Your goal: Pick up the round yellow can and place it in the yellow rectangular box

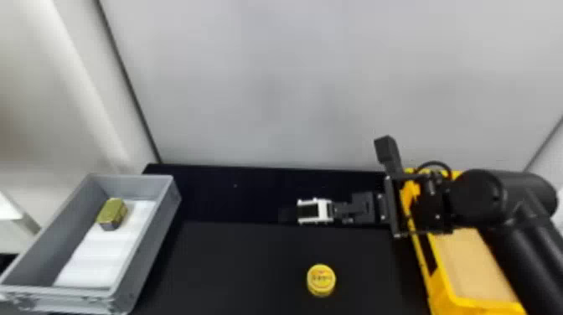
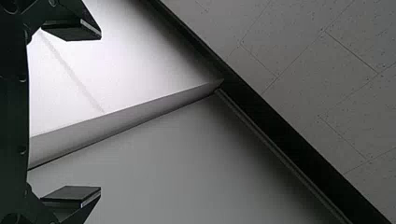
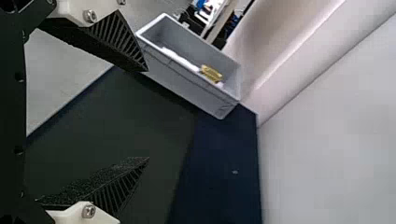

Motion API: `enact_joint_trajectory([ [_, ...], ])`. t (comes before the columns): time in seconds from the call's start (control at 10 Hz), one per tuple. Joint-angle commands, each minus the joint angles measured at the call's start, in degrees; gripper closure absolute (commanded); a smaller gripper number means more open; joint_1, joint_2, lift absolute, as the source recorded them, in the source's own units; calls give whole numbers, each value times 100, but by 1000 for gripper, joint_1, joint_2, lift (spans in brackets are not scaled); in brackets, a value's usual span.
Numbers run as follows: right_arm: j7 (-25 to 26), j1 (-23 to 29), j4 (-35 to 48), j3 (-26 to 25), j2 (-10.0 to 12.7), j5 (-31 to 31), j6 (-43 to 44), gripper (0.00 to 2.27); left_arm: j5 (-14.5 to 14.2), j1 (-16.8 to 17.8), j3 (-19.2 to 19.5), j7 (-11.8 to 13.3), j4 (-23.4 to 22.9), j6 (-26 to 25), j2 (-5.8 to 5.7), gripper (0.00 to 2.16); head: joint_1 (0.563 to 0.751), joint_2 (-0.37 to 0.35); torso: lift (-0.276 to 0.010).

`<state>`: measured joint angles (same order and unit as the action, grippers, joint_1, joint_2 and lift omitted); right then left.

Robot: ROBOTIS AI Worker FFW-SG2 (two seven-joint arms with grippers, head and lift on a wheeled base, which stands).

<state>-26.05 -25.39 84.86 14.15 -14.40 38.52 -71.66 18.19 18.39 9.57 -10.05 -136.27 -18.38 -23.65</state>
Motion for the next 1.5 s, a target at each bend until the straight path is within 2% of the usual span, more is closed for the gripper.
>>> enact_joint_trajectory([
  [0.0, -289, 140, -514, 89, 69, -362, 184, 117, 0, 24, -25, -6, 22, 9, 61, 111, 663, 54, -10],
  [0.1, -491, 148, -708, 177, 121, -565, 290, 117, 0, 42, -51, -6, 39, 18, 70, 111, 663, 54, -10],
  [0.3, -1010, 148, -1068, 273, 262, -1391, 466, 117, 0, 60, -60, -6, 57, 36, 123, 111, 663, 54, -10],
  [0.6, -1748, 140, -1657, 528, 473, -2753, 800, 122, 0, 68, -78, -6, 75, 53, 123, 111, 663, 54, -10],
  [0.7, -2003, 131, -1657, 713, 490, -3395, 905, 122, 0, 77, -78, -6, 75, 62, 123, 111, 663, 54, -10],
  [1.0, -2320, 113, -1648, 1161, 517, -4634, 1327, 119, 0, 51, -69, -6, 83, 80, 132, 111, 663, 54, -10],
  [1.1, -2373, 113, -1674, 1258, 517, -4837, 1477, 121, 0, 51, -60, -6, 83, 88, 132, 111, 663, 54, -10],
  [1.4, -2417, 140, -1841, 1223, 561, -4872, 1688, 124, 0, 60, -60, -6, 83, 106, 149, 111, 663, 54, -10],
])
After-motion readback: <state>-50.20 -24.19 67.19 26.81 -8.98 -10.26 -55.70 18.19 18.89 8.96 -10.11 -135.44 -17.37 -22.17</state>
